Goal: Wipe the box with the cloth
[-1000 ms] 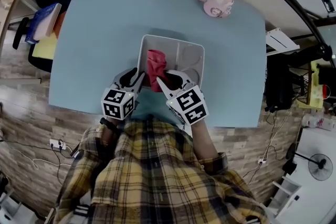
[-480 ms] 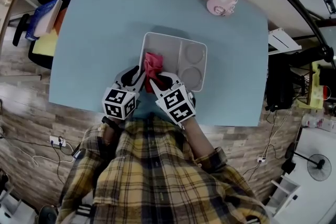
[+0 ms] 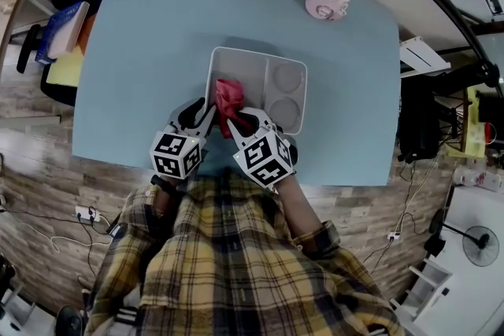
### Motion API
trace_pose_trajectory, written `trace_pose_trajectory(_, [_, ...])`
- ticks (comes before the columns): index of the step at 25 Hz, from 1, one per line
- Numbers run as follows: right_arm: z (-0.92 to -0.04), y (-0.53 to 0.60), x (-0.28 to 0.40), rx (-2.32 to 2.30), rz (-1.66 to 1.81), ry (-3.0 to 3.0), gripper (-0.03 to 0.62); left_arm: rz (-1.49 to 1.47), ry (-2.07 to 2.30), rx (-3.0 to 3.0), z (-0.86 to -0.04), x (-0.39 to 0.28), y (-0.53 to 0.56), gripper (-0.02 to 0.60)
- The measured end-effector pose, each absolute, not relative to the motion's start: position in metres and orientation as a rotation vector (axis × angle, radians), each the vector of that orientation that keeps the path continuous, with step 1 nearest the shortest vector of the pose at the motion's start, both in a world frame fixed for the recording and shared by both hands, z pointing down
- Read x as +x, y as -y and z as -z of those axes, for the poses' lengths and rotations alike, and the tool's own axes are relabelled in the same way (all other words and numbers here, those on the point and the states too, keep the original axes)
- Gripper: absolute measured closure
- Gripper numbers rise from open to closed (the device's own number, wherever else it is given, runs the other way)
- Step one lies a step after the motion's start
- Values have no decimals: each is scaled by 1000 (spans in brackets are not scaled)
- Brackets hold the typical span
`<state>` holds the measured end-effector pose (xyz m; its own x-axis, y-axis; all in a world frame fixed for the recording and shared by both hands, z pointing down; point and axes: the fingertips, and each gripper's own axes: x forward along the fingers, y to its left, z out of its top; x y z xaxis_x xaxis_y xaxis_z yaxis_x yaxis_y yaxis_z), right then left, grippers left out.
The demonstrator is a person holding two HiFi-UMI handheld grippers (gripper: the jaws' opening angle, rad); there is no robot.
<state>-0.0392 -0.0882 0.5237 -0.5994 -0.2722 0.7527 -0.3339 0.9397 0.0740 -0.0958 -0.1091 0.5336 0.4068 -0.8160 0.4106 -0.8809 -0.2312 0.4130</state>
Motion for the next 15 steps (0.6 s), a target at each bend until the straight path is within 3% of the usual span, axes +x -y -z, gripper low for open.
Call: trace_pose_trajectory(15, [-525,105,21,529,-85,2168,540,-145,1455,2063,-534,-96,110,456])
